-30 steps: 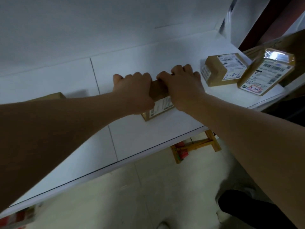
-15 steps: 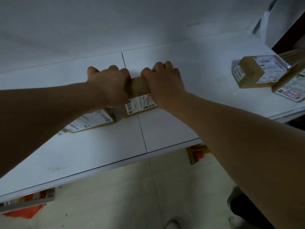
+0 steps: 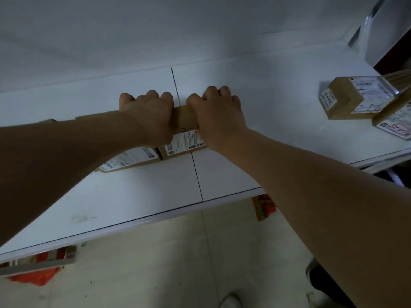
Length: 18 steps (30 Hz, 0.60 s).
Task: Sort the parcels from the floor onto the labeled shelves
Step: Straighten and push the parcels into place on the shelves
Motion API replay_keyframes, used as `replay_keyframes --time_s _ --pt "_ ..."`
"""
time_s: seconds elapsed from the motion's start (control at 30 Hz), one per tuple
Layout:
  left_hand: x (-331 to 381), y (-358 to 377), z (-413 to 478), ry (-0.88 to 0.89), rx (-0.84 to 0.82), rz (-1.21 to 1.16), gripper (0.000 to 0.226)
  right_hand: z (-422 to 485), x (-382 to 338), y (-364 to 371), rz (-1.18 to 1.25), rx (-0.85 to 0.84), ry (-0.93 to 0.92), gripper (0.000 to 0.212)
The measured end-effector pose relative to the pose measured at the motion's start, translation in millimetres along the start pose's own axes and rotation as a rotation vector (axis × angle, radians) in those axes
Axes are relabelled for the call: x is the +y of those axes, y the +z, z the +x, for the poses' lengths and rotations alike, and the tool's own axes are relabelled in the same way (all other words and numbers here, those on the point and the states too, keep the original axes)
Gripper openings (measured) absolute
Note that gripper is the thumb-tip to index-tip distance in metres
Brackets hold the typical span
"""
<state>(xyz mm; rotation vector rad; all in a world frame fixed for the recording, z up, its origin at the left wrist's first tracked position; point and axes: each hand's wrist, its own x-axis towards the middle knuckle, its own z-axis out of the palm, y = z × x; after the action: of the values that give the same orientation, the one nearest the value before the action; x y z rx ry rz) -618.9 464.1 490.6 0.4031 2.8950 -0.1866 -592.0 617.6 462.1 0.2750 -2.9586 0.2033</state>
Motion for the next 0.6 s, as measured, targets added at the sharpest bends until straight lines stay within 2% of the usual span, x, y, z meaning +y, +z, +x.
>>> replay_keyframes --time_s 0.1,0.23,0.33,0.43,0.6 --pt "15 11 -3 0.029 0.106 0.064 0.090 -3 4 0 0.051 -0.017 -0.010 0.068" --pt "47 15 4 0.092 0.263 0.035 0.099 -10 30 -10 0.129 -0.099 0.045 0.083" --pt "79 7 16 0.173 0.274 -0.053 0.094 -24 64 -22 0.227 -0.118 0.129 0.076" --pt "123 -3 28 0.245 0.256 -0.068 0.095 -39 101 -30 0.302 -0.037 0.266 0.069" --pt "213 -15 52 0.391 0.199 -0.080 0.094 -59 178 -31 0.182 0.100 0.481 0.058"
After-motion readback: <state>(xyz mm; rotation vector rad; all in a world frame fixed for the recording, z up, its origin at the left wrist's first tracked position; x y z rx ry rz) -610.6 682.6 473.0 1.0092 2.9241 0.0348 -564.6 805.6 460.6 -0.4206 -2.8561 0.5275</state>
